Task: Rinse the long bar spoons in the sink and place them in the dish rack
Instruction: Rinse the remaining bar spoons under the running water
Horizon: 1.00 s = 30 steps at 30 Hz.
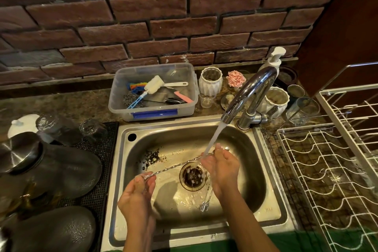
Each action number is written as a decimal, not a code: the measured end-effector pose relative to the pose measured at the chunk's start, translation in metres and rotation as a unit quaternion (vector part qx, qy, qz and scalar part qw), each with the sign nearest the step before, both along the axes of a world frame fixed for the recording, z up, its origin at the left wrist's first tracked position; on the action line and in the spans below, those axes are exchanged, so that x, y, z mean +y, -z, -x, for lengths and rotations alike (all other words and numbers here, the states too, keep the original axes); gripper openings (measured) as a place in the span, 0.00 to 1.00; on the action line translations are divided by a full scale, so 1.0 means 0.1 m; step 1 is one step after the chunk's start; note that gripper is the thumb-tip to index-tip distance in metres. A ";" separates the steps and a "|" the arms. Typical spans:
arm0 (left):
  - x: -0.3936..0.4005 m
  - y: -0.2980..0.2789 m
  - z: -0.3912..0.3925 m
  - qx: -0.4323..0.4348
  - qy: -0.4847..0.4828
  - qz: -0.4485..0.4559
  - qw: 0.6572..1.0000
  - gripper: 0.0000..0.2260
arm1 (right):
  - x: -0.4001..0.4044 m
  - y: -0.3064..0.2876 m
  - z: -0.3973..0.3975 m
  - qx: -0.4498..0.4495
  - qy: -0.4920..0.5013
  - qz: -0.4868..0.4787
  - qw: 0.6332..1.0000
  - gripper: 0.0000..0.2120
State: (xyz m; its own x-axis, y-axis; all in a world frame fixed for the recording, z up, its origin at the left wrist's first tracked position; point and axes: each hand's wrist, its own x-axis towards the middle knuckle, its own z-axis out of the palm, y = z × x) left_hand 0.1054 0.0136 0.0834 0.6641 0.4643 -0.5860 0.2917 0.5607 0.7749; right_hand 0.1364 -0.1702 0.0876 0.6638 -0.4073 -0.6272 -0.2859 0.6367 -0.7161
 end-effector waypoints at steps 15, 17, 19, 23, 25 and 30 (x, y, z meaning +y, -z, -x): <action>-0.72 0.01 -0.39 -0.033 0.116 0.077 0.990 0.07 | -0.48 -0.06 0.08 0.033 0.023 -0.155 0.987 0.10; -0.72 0.02 -0.41 -0.032 0.120 0.078 0.989 0.07 | -0.53 -0.07 0.09 0.033 0.010 -0.149 0.988 0.08; -0.75 0.01 -0.42 -0.030 0.119 0.090 0.988 0.08 | -0.54 -0.08 0.09 0.018 0.021 -0.149 0.989 0.08; -1.03 -0.05 -0.35 -0.007 0.159 0.105 0.982 0.05 | -0.44 -0.05 0.11 -0.004 0.005 -0.132 0.991 0.08; -1.24 -0.09 -0.30 0.009 0.183 0.117 0.976 0.06 | -0.43 -0.05 0.13 -0.013 -0.008 -0.126 0.992 0.08; -1.19 -0.11 -0.34 0.014 0.116 0.174 0.978 0.10 | -0.75 -0.06 0.17 -0.005 0.059 -0.101 0.993 0.08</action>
